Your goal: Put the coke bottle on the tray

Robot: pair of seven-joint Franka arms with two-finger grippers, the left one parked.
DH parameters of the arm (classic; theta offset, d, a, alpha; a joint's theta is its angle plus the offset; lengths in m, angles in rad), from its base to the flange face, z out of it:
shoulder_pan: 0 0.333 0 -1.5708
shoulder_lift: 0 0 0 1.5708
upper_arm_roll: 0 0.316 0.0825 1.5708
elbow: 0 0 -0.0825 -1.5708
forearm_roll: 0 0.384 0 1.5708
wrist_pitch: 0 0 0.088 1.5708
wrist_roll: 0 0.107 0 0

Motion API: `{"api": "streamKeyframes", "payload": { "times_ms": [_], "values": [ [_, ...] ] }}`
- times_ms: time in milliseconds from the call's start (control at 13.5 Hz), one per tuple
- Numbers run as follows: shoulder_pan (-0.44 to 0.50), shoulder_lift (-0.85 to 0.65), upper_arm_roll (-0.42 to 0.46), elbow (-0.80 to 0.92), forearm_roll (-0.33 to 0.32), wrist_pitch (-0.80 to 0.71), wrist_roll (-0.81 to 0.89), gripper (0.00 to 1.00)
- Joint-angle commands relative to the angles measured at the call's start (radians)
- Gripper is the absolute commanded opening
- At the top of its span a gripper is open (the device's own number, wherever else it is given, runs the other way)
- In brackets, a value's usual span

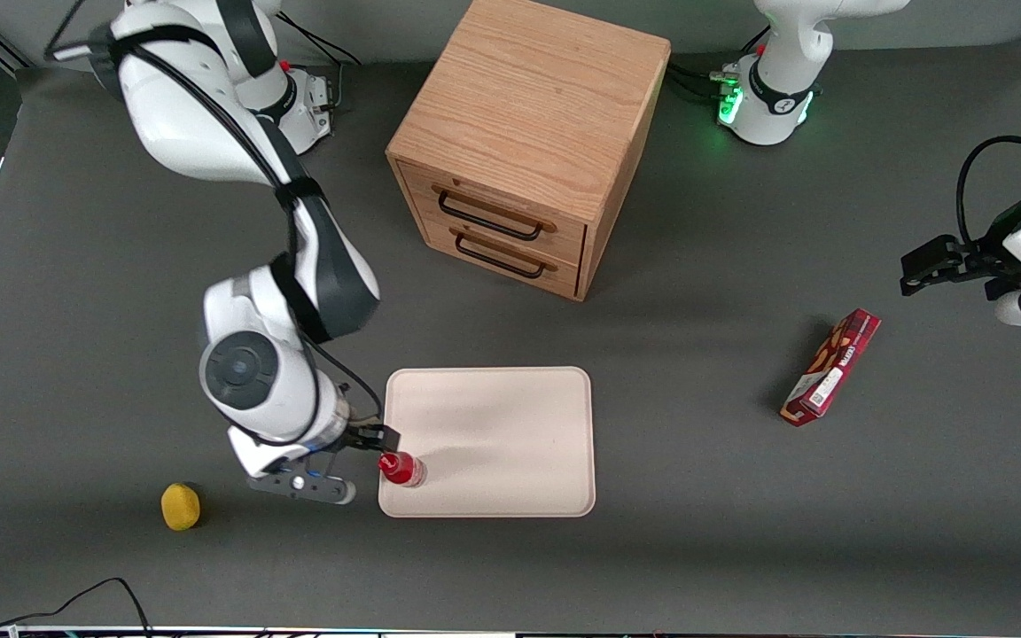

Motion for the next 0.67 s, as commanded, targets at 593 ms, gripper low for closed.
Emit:
{"api": "streamKeyframes", "payload": {
  "times_ms": [593],
  "values": [
    [-0.261,-0.804,0.022,-0.661,0.004,-0.170,-0.307,1.00]
  ]
}}
